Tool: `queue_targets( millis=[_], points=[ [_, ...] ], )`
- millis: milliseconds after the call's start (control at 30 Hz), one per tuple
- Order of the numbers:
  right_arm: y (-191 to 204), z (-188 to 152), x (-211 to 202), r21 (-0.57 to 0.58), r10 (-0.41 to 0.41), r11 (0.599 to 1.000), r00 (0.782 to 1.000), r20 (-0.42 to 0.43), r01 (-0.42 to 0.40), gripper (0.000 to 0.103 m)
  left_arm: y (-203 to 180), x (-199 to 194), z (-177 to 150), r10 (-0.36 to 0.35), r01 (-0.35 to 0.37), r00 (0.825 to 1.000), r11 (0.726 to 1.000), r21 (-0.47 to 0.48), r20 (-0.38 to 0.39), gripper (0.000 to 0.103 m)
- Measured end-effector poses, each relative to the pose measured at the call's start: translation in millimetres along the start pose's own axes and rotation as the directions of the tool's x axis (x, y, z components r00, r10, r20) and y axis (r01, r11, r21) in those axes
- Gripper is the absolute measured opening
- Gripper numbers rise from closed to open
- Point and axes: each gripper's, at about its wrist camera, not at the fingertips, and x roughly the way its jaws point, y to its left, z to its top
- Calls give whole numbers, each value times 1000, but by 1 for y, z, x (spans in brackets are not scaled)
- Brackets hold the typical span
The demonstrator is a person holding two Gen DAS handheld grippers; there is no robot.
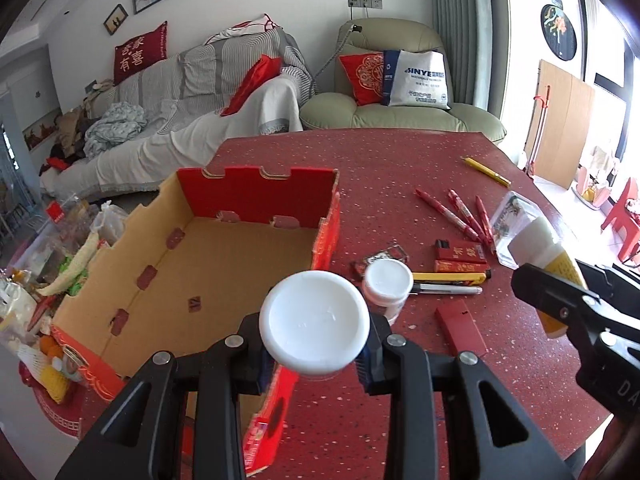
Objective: Organize rigid objects
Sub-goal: 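Carry both bottles over the cardboard box and open both tools to drop them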
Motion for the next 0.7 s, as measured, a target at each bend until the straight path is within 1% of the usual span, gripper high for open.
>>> queue_targets(
  millis=[233,400,500,633,700],
  points=[
    [57,18,19,-71,87,994,996,-9,-87,37,59,2,-2,57,-59,998,996,-70,-39,35],
    [93,31,40,-124,129,984,991,-27,-131,37,99,10,-9,77,-86,994,988,-127,-75,35],
    [113,38,55,-156,144,976,989,-43,-149,37,119,19,-12,79,-92,993,983,-157,-89,35],
    [133,43,78,-187,157,967,984,-79,-170,37,136,35,-16,81,-104,988,978,-179,-133,35],
    [139,45,89,-193,158,966,983,-96,-174,37,144,41,-17,66,-96,987,975,-202,-150,35]
  ],
)
